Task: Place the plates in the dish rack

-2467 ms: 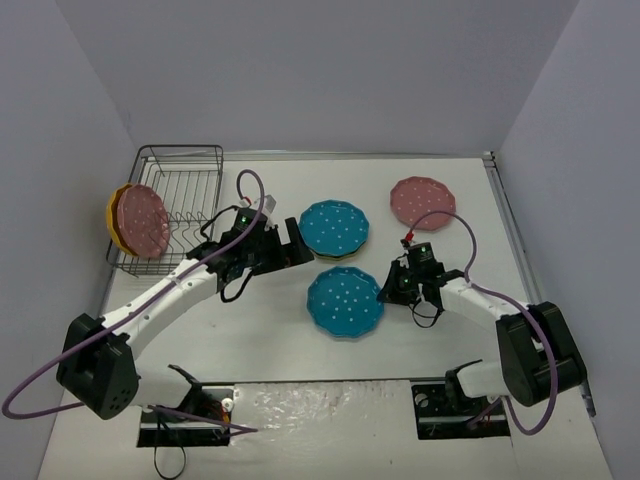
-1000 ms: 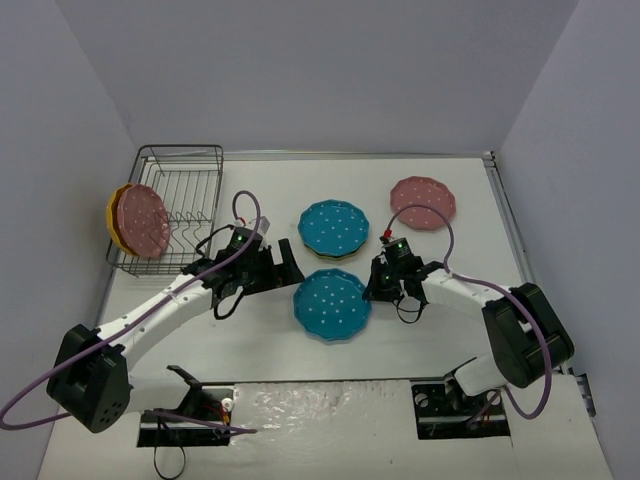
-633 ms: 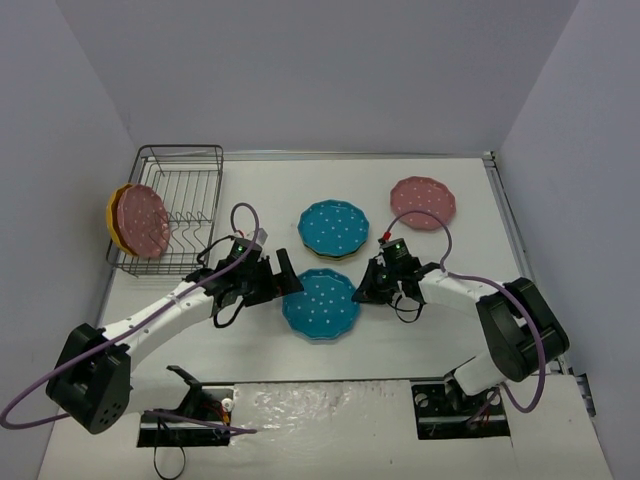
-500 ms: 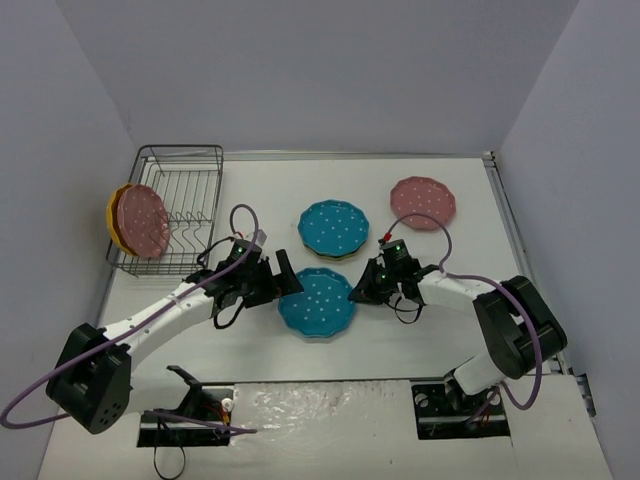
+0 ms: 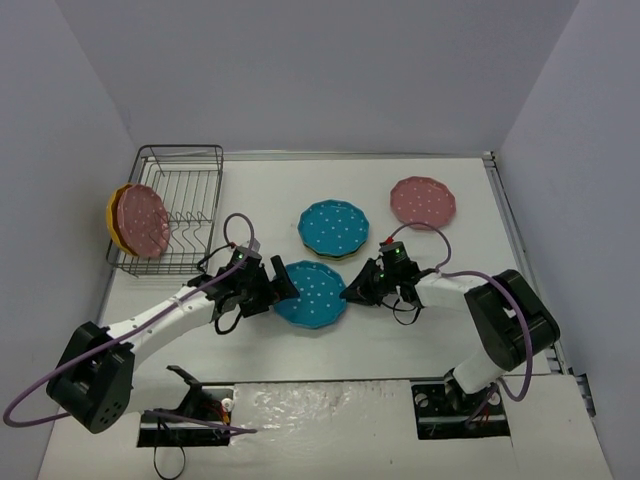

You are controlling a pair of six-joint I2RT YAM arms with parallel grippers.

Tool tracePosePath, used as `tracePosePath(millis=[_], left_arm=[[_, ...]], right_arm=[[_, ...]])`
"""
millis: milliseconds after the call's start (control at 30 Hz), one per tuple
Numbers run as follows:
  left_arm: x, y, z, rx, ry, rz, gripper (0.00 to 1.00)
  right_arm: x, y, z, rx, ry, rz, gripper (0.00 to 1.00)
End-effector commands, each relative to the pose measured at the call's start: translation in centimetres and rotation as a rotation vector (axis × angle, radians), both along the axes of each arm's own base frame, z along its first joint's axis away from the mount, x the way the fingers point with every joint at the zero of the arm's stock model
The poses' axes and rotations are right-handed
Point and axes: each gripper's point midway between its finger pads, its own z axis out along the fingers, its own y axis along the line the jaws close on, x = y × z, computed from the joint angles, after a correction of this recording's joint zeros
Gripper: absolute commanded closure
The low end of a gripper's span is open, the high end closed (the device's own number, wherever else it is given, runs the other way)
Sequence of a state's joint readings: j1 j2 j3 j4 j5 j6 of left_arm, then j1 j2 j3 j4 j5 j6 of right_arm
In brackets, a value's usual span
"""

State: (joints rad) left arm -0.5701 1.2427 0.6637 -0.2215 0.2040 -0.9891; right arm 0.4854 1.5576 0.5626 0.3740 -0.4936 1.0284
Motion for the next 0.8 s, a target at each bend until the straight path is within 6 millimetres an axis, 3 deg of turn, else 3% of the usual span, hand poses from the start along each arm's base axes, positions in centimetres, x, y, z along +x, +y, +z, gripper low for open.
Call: tracePosePath(millis=[0,200,367,533,767], left_arm=[[1.7,-1.0,1.6,-0.070,-0.052,0.057,0.03],[2.4,-1.3,1.3,-0.094,-0.033,0.094,0.03],[3.1,-1.8,2.0,-0.142,-0.054,0.123,0.03],[3.6,-2.1,2.6,-0.170,-0.075,0.133,0.13],[3.5,-2.5,2.0,-0.210,-0.051,0.148,0.19]], right_arm=[[1.7,3.7,5.9,0.255,-0.097,0.045,1.00],[1.4,4.1,5.9,0.319,-0.080,0.036,1.00],[1.2,4.3,5.7,0.316,-0.073,0.044,1.00],[1.3,4.4,5.8,0.328,-0.073,0.043,1.00],[1.2,4.7,5.7,0.351,-0.061,0.042,1.00]])
